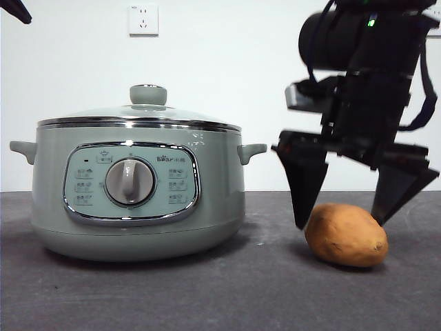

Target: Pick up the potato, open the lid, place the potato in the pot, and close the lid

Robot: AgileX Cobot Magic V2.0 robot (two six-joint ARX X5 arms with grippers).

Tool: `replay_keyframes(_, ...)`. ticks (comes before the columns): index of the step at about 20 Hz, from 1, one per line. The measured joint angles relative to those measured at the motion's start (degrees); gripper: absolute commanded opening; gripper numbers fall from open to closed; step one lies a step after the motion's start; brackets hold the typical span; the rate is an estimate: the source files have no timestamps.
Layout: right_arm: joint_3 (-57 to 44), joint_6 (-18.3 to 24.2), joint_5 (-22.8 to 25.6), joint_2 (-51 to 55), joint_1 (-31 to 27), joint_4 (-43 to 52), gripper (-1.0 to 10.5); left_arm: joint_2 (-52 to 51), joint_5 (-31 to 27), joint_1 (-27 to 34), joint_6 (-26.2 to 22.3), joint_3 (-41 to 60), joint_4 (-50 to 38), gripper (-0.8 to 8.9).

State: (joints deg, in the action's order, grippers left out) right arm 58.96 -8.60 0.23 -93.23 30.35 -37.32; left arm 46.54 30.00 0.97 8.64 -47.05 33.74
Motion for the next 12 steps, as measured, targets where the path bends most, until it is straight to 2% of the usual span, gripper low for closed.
replay_keyframes(2, 0.0, -0.3, 0.0, -0.8, 0.0, 0.3, 4.0, 0.0, 0.0, 0.0, 0.0, 0.0, 0.0, 4.13)
replay_keyframes(5, 0.0, -0.6, 0.0, -0.8, 0.0, 0.5, 0.3, 0.0, 0.0, 0.0, 0.0, 0.0, 0.0, 4.13)
replay_keyframes(6, 0.0, -0.6, 0.0, -0.8, 0.0, 0.5, -0.1, 0.0, 0.0, 0.0, 0.0, 0.0, 0.0, 4.13)
replay_keyframes(12, 0.0, -0.6, -0.2, -0.5, 0.0, -0.5, 0.0, 0.0, 0.0, 0.0, 0.0, 0.0, 1.0, 4.13)
